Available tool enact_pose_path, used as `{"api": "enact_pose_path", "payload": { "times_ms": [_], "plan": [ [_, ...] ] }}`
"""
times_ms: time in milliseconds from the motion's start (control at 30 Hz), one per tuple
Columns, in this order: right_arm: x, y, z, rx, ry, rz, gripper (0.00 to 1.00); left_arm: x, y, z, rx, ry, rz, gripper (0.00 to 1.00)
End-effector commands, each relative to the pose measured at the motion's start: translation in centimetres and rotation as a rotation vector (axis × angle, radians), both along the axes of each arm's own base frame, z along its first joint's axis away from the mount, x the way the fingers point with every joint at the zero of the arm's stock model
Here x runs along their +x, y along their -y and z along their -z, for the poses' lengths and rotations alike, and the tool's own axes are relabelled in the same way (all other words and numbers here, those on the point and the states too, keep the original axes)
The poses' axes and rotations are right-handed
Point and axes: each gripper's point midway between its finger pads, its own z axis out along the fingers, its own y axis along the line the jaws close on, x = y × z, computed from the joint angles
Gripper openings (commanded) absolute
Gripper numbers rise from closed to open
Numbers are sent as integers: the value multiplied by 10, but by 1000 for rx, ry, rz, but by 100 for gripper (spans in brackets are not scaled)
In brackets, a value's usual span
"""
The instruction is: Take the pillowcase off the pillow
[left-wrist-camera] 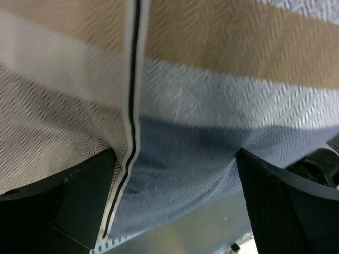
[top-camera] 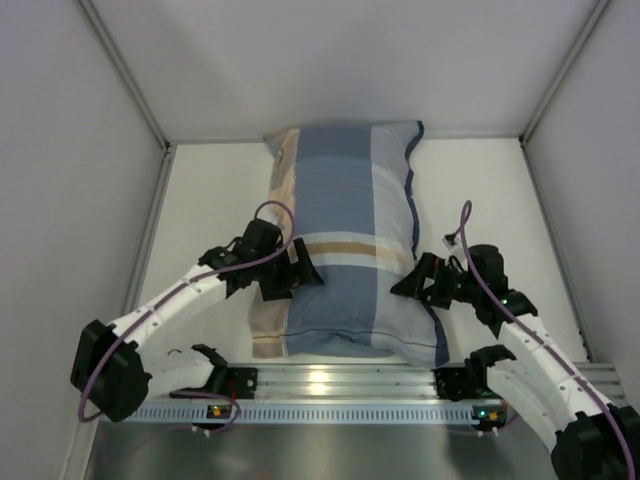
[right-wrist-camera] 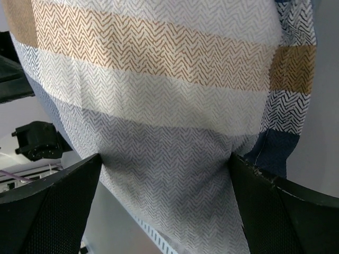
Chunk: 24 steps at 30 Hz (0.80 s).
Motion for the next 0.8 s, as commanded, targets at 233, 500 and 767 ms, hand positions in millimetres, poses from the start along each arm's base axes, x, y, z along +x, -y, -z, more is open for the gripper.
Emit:
{"api": "enact_pose_path", "payload": {
  "times_ms": [233,500,767],
  "plan": [
    [21,-30,7,35,68,-12,95,39,25,73,77,-17,-55,96],
    [24,-40,7,129,97,40,11,25,33,103,-17,-36,-44,61],
    [35,-41,-55,166,282,48,0,32,57,121,-56,-59,-9,0]
  ]
}}
